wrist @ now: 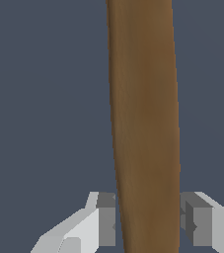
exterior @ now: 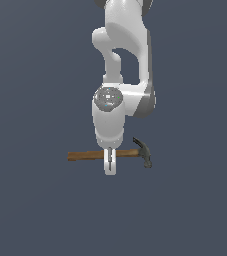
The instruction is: Pick up the object and move it to a goal position.
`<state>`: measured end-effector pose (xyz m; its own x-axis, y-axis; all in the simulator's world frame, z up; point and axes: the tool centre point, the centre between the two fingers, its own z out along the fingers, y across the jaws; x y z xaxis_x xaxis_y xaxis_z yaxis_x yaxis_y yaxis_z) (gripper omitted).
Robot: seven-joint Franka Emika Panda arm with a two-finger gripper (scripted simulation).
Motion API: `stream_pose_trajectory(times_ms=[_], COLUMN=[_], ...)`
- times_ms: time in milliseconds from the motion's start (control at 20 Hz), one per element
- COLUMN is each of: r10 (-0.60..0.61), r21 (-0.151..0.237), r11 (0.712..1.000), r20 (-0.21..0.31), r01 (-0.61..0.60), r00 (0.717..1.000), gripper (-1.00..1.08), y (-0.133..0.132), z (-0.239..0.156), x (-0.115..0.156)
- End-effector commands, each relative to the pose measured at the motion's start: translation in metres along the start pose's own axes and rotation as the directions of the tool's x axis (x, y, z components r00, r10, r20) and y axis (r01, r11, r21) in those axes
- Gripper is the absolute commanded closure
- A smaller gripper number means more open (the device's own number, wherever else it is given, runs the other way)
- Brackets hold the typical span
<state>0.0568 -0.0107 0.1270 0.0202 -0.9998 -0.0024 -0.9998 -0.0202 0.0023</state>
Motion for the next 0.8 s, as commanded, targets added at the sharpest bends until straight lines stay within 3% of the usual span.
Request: stream_pose_trajectory(times_ms=[0, 400, 750], r10=[0.0, 0.001, 0.001], r21=[0.003, 0.002, 0.002], r11=[1.0, 1.0, 1.0], r20=[0.001, -0.001, -0.002], r01=[0.0, -0.001, -0.001], r00=[1.0, 1.0, 1.0], gripper=[1.08, 1.08, 1.08], y=[0.005, 0.018, 0.019], z=[-0.024, -0.071, -0.084], x=[-0.003, -0.009, -0.011])
